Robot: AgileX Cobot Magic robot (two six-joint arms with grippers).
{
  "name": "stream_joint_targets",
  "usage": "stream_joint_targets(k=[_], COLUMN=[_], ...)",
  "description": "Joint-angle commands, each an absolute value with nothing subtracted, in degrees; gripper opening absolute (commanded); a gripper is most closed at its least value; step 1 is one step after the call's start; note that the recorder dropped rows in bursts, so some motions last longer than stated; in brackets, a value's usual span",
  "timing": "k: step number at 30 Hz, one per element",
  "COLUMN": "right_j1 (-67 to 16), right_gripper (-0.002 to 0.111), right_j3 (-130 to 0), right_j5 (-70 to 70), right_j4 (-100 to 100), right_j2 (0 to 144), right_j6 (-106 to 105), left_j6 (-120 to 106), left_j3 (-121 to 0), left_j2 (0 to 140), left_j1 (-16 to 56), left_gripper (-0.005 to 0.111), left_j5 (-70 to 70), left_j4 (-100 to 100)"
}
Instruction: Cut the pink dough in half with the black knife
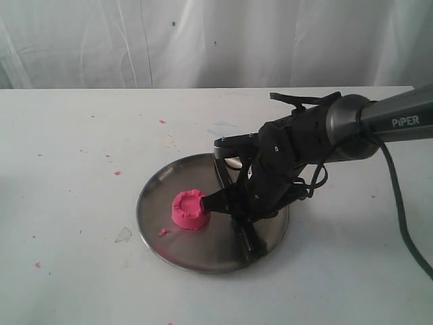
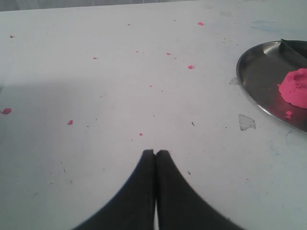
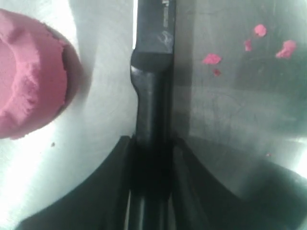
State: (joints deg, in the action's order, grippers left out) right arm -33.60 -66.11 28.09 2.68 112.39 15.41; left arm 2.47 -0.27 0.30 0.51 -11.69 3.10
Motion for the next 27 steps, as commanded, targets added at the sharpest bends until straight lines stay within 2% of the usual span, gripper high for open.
stream_joint_targets(k=[1, 7, 15, 17, 23, 27], right_j1=[-33.6, -33.6, -33.6, -33.6, -33.6, -33.6], right_gripper=[0.001, 0.001, 0.002, 0.007, 0.031, 0.037], right_j3=[-66.2, -65.0, -58.8, -58.1, -57.3, -57.3], right_j5=[30.7, 53.7, 41.4, 40.7, 39.9, 38.0], right_j4=[-4.9, -10.3, -10.4, -10.4, -10.4, -10.3], right_j2=[108.0, 100.1, 101.5, 101.8, 102.8, 102.8], right_j6=[15.4, 3.8, 2.6, 1.6, 1.7, 1.7], left_j6=[2.6, 2.6, 2.6, 2.6, 2.6, 2.6], left_j3=[0.0, 0.0, 0.0, 0.0, 0.0, 0.0], left_j2=[0.0, 0.0, 0.0, 0.0, 0.0, 0.0], left_j1=[0.8, 0.8, 0.8, 0.8, 0.8, 0.8], left_gripper=[0.0, 0.0, 0.0, 0.0, 0.0, 0.0], left_j5=[-11.6, -11.6, -11.6, -11.6, -11.6, -11.6], left_j4=[3.1, 3.1, 3.1, 3.1, 3.1, 3.1])
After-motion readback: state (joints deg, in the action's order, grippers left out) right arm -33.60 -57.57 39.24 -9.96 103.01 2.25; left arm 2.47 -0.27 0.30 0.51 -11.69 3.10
